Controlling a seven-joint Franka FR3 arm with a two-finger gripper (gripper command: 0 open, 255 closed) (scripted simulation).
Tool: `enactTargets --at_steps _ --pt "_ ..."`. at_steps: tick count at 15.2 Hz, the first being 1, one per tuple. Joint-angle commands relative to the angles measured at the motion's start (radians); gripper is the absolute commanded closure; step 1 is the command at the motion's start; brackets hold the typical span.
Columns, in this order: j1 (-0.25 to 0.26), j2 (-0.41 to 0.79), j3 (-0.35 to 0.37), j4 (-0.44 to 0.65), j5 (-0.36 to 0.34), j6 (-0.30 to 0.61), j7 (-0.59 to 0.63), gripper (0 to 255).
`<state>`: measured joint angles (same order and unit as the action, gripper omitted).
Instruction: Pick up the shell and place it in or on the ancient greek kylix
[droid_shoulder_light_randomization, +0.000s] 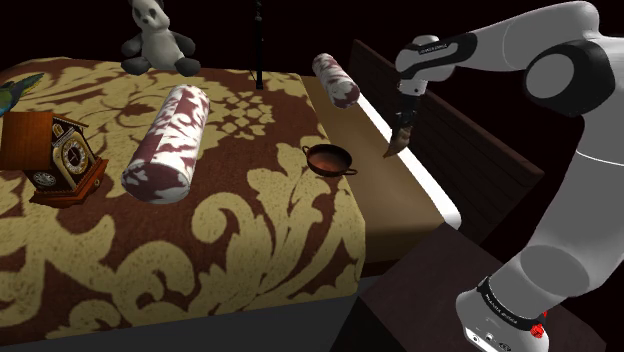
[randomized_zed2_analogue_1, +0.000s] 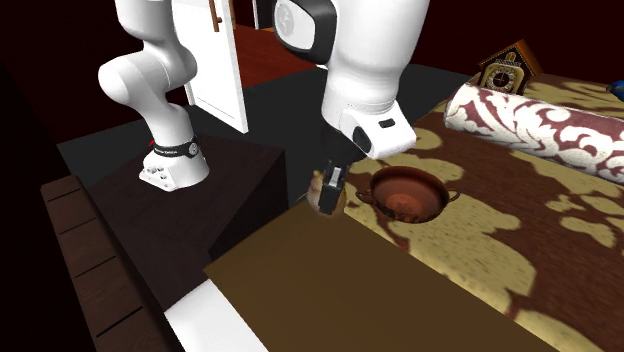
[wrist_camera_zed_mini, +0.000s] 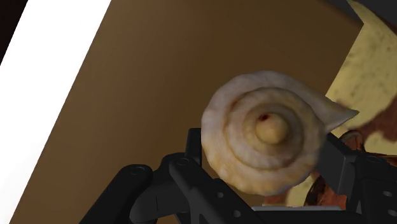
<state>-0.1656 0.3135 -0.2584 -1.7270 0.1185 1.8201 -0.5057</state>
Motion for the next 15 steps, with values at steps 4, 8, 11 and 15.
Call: enactTargets --at_steps 4,8,11,15 --pt "0.058 0.045 0.040 0.075 0.017 -0.024 0.098 255" --pt "0.101 0.103 0.070 0.167 0.032 -0.052 0.173 255" --pt "0.131 0.157 0.090 0.253 0.041 -0.080 0.228 255" --pt "0.169 0.246 0.115 0.398 0.053 -0.128 0.300 255"
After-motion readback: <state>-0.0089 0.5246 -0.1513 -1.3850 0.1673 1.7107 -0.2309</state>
